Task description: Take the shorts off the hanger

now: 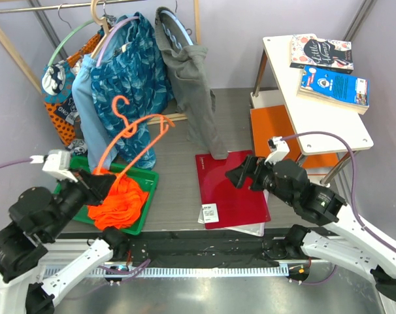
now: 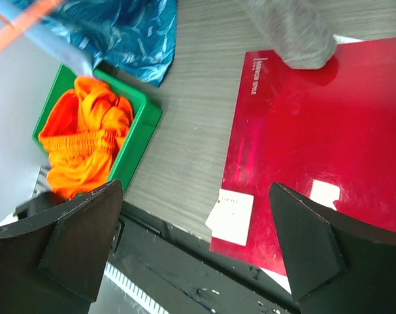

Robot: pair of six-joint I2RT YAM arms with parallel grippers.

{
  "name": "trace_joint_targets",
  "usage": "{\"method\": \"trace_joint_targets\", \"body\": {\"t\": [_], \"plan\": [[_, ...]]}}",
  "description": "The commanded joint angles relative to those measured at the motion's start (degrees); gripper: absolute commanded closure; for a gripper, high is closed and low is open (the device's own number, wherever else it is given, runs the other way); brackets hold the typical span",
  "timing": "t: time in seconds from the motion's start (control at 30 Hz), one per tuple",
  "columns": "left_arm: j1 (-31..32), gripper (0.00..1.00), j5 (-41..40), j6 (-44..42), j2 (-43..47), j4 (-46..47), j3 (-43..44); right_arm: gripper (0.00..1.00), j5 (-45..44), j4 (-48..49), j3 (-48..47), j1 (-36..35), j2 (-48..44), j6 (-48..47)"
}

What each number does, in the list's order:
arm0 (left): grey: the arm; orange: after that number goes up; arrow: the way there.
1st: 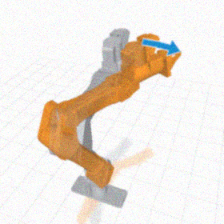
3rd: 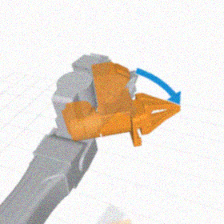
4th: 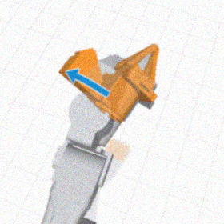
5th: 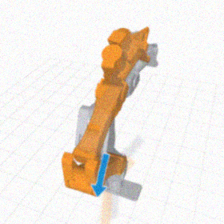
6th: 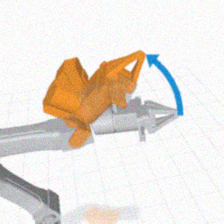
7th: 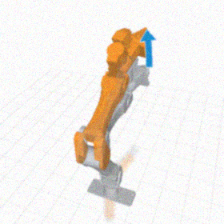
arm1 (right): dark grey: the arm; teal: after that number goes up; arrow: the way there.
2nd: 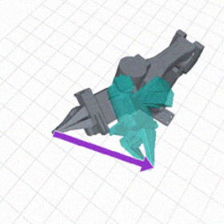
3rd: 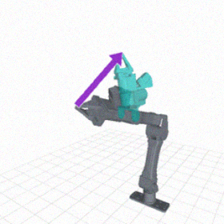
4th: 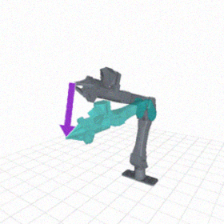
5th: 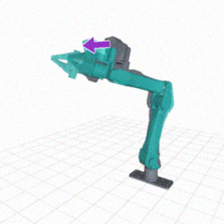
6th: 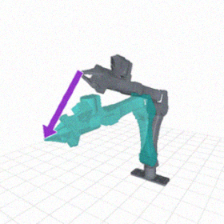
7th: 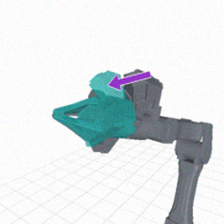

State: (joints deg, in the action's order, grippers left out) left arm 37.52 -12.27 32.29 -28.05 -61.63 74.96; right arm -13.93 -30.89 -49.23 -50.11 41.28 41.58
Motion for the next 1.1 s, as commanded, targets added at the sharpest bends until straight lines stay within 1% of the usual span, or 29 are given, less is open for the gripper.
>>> {"method": "trace_joint_targets", "body": {"t": [0.0,0.1,0.23,0.47,0.5,0.6,0.63,0.7,0.8,0.83,0.93,1.03,1.07], "plan": [[0.0,1.0,-10.8,0.7,1.9,4.8,3.1,0.0,3.9,4.7,4.1,0.1,-5.7,-1.9],[0.0,1.0,-14.1,-1.7,0.5,8.4,5.0,0.0,4.3,5.0,6.2,0.1,-11.4,-1.1],[0.0,1.0,-17.3,-5.6,-4.3,12.0,8.6,0.0,3.7,5.1,7.0,0.1,-15.0,0.1],[0.0,1.0,-21.2,-12.9,-13.7,21.5,13.4,0.02,3.7,5.0,6.8,0.1,-17.4,3.3],[0.0,1.0,-21.7,-13.3,-16.5,22.5,14.2,0.02,3.7,5.2,7.0,0.1,-17.7,3.6],[0.0,1.0,-21.3,-15.8,-20.8,24.2,17.5,0.02,3.0,5.8,7.7,0.1,-19.2,4.1],[0.0,1.0,-21.3,-16.4,-23.5,24.8,18.4,0.03,2.8,5.8,7.7,0.1,-19.7,4.2],[0.0,1.0,-22.7,-17.7,-25.6,26.3,18.9,0.03,2.2,5.1,7.4,0.1,-20.4,3.9],[-0.1,1.0,-23.8,-19.4,-28.0,31.7,18.7,0.03,0.8,2.4,6.3,0.1,-21.3,3.7],[-0.1,1.0,-25.3,-19.8,-28.2,35.7,17.7,0.03,0.1,1.8,6.2,0.1,-21.6,3.9],[-0.3,1.0,-27.7,-21.9,-29.7,40.4,16.1,0.03,-0.7,0.3,5.8,0.1,-23.7,4.5],[-1.6,1.0,-28.2,-23.2,-32.6,44.6,15.7,0.03,-2.0,-1.2,5.3,0.1,-25.4,4.6],[-2.1,1.0,-28.1,-23.5,-33.3,47.5,15.2,0.03,-2.3,-2.1,4.8,0.1,-25.6,4.3]]}}
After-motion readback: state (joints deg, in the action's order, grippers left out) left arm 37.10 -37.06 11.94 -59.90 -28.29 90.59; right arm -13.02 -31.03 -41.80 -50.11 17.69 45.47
